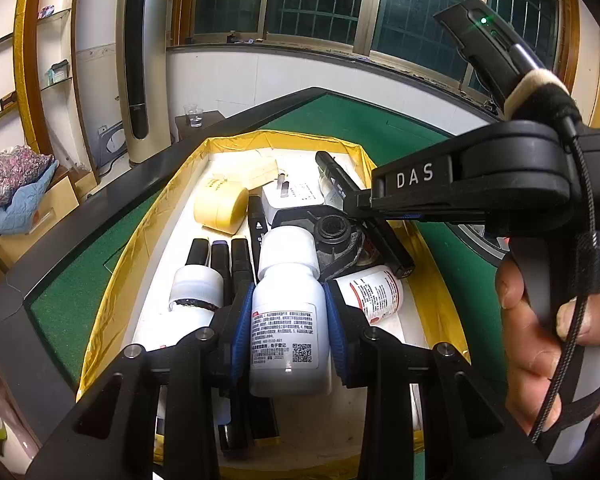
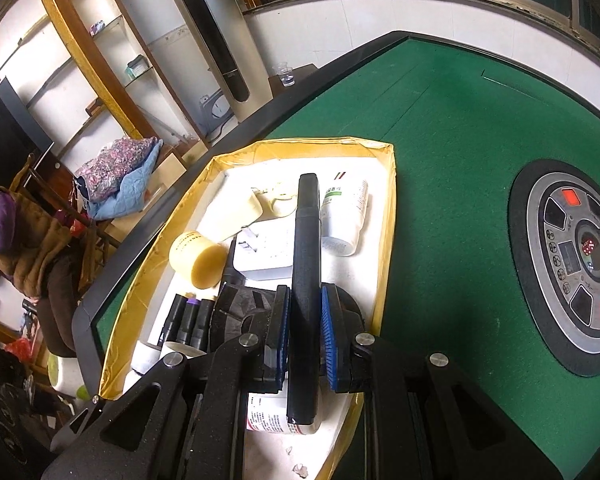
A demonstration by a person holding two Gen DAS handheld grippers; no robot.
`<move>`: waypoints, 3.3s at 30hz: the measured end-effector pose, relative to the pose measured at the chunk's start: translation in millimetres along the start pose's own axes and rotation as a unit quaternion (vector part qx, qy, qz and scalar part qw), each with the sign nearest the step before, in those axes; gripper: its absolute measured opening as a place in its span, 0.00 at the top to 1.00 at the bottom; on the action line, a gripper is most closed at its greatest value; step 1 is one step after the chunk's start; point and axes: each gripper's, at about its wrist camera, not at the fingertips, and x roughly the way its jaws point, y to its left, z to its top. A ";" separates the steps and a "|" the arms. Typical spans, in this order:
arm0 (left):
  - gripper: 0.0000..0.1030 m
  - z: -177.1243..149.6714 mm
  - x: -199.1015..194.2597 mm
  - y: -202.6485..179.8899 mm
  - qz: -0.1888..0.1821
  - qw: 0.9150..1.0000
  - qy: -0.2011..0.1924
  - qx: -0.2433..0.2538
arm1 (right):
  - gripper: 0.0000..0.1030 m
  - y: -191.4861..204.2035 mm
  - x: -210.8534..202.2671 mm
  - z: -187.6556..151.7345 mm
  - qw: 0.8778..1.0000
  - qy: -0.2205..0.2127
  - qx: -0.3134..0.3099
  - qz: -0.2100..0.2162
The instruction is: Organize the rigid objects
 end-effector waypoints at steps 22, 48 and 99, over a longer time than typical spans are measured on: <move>0.69 -2.0 -0.2 -3.2 0.009 1.000 0.005 0.003 | 0.86 0.3 1.0 -1.0 1.000 0.001 -0.011 -0.005; 0.42 -11.9 -38.1 -12.9 0.032 0.999 -0.029 0.020 | 0.43 3.4 -90.6 -54.2 0.989 -0.121 -0.073 -0.037; 0.20 -70.9 -82.4 -25.3 0.120 0.990 -0.054 0.049 | 0.22 -8.6 -125.3 -172.2 0.978 -0.168 -0.107 -0.060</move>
